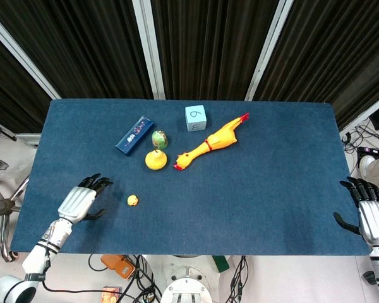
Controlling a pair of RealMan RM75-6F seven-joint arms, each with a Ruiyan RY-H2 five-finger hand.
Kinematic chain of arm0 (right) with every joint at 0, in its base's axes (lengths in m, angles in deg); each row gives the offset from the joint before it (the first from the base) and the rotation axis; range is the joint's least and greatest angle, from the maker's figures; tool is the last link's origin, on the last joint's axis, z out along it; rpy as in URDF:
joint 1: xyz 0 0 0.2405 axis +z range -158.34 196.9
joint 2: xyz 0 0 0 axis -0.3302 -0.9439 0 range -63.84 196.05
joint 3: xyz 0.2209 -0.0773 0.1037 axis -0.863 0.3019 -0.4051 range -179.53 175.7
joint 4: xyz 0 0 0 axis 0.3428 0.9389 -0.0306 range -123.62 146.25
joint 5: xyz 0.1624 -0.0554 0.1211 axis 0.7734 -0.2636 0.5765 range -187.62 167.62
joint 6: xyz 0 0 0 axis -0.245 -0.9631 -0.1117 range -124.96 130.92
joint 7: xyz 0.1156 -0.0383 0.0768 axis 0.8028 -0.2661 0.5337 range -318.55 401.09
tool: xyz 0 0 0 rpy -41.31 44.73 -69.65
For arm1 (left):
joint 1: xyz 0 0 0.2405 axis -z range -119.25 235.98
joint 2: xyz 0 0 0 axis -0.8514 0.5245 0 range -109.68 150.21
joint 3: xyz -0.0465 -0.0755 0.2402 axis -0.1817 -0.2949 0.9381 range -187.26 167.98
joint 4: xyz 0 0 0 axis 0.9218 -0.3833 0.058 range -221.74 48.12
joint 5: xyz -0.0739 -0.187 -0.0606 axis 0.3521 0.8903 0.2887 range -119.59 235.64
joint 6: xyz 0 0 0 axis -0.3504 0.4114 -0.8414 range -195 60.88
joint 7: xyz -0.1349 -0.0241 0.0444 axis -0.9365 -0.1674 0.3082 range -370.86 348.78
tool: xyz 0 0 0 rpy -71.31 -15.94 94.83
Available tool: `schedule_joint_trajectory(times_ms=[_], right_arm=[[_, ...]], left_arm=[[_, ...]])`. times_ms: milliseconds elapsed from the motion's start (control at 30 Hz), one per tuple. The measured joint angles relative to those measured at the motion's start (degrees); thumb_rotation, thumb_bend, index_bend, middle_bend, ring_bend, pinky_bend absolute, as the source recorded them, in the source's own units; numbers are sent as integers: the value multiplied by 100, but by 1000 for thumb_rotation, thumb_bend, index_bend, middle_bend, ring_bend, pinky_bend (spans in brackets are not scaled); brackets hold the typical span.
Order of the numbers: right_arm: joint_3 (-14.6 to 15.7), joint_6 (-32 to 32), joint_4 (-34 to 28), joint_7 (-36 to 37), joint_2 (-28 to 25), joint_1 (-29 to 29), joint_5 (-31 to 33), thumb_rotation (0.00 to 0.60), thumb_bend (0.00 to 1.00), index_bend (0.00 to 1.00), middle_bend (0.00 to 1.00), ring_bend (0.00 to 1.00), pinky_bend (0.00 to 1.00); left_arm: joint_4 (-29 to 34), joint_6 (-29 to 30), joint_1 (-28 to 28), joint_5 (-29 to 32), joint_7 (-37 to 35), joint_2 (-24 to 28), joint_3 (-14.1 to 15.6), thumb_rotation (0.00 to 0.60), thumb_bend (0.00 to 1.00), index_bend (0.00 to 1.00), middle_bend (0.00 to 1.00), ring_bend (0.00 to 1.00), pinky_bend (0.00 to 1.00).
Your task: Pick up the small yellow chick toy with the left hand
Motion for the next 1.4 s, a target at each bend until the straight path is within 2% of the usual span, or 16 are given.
schedule_joint_trajectory(times_ms=[567,1000,1400], right_arm=[[-21,28,-19,-57,9,26,40,600,372,244,191,157,157],[-24,43,-15,-80,12,44,43,600,372,243,190,157,157],[-24,43,-12,-79,13,52,40,600,372,243,191,157,157]], left_arm=[[-21,-462,386,182,34,-393,-12,600,264,279,128,17,124],[-95,-673,620,249,161,-721,8,600,265,295,128,17,124],[-270,-916,848,511,255,-854,-110,600,268,314,128,17,124]])
